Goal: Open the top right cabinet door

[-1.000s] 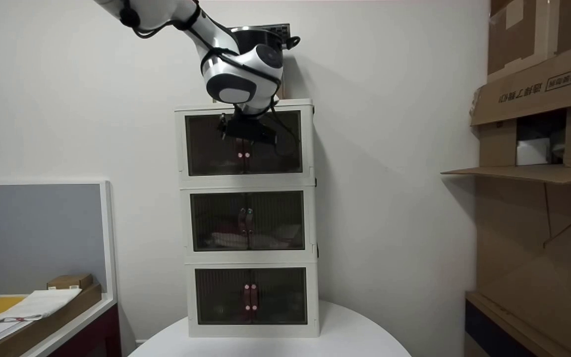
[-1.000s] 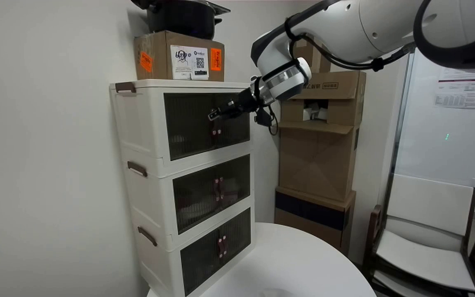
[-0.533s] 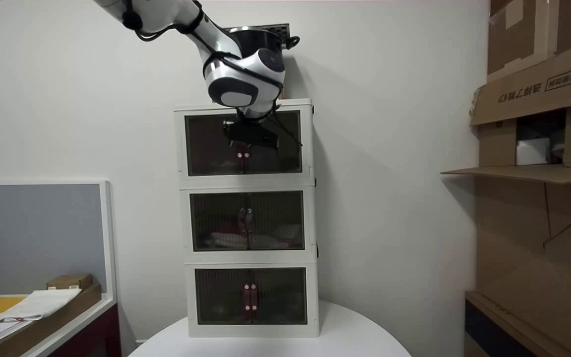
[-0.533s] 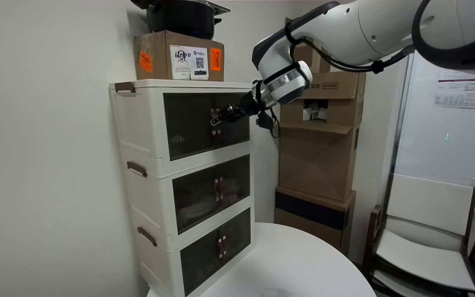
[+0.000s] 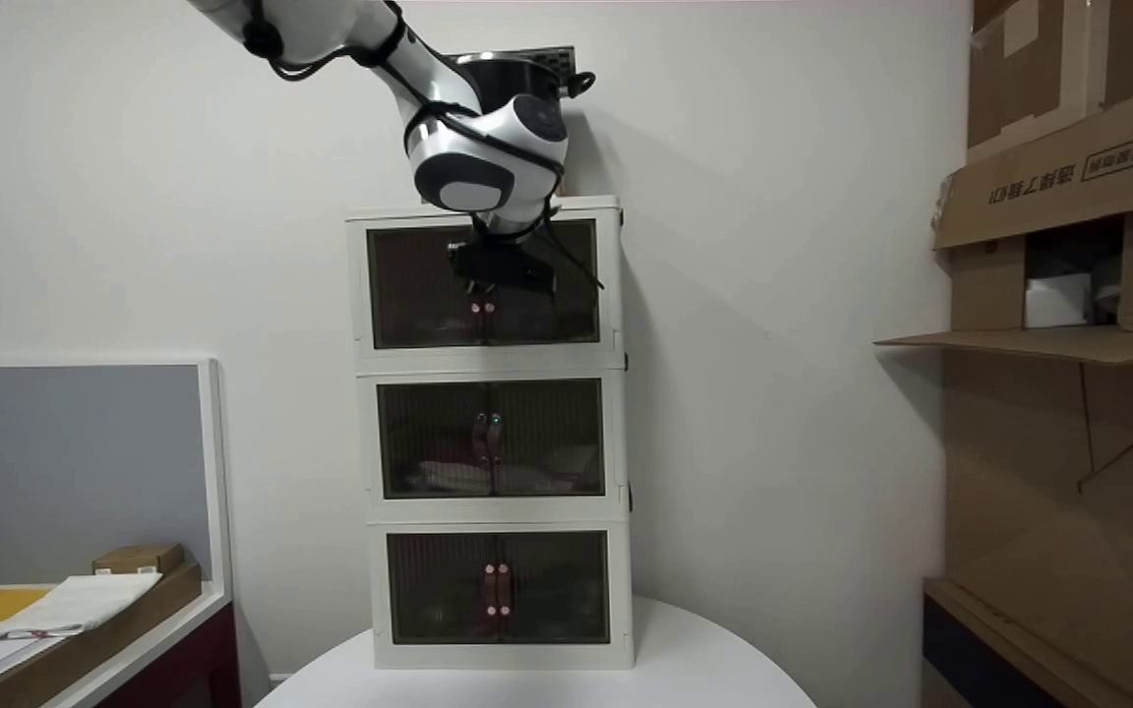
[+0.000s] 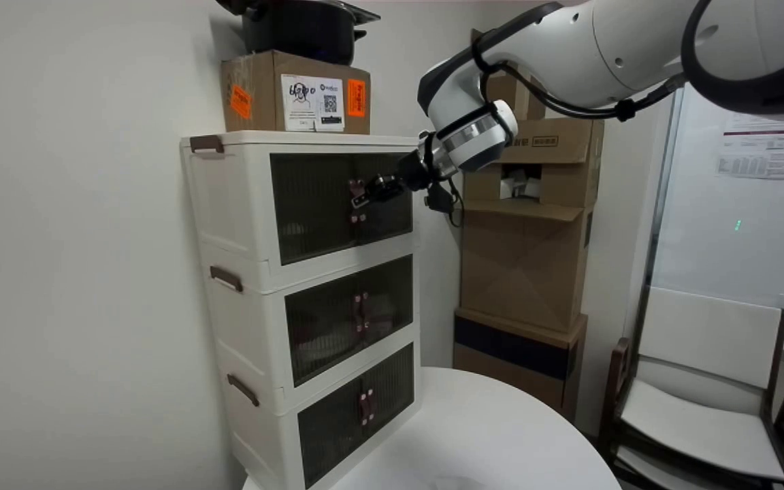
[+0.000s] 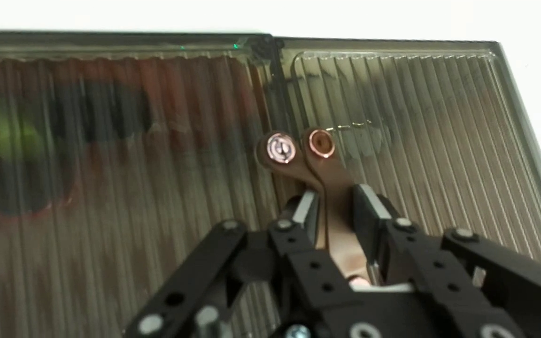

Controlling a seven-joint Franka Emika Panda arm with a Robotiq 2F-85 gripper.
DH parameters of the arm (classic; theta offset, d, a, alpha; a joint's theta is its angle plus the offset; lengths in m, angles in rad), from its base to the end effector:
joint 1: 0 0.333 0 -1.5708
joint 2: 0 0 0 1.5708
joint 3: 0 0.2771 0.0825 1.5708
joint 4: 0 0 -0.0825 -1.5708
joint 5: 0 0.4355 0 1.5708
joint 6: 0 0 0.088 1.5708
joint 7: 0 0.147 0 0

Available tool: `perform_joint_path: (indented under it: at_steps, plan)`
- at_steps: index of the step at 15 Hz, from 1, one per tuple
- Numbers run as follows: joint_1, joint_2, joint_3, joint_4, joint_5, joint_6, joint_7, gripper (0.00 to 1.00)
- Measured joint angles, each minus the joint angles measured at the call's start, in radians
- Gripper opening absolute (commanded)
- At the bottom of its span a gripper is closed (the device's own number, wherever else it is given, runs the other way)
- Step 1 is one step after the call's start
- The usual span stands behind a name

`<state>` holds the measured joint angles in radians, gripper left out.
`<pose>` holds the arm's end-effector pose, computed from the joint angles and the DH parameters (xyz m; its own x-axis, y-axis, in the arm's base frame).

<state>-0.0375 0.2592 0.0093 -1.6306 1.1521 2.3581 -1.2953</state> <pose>0.7435 0.0164 0.4534 0.4885 0.1993 0.8495 0.6327 -0.7513 -0.1875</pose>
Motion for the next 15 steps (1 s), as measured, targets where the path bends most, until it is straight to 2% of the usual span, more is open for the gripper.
perform_joint_path:
  at_steps: [2,7,8,12,15]
  plan:
    - [0.0,-0.001,0.0,-0.004,0.0,0.006,0.0,0.54]
    - [-0.001,-0.024,0.001,-0.032,0.0,0.004,0.0,0.9]
    - [-0.001,-0.028,0.001,-0.039,0.0,0.003,0.0,0.79]
    - [-0.005,-0.034,0.001,-0.061,0.001,-0.007,0.0,0.65]
    - [-0.01,-0.037,0.001,-0.067,0.012,-0.009,-0.001,0.85]
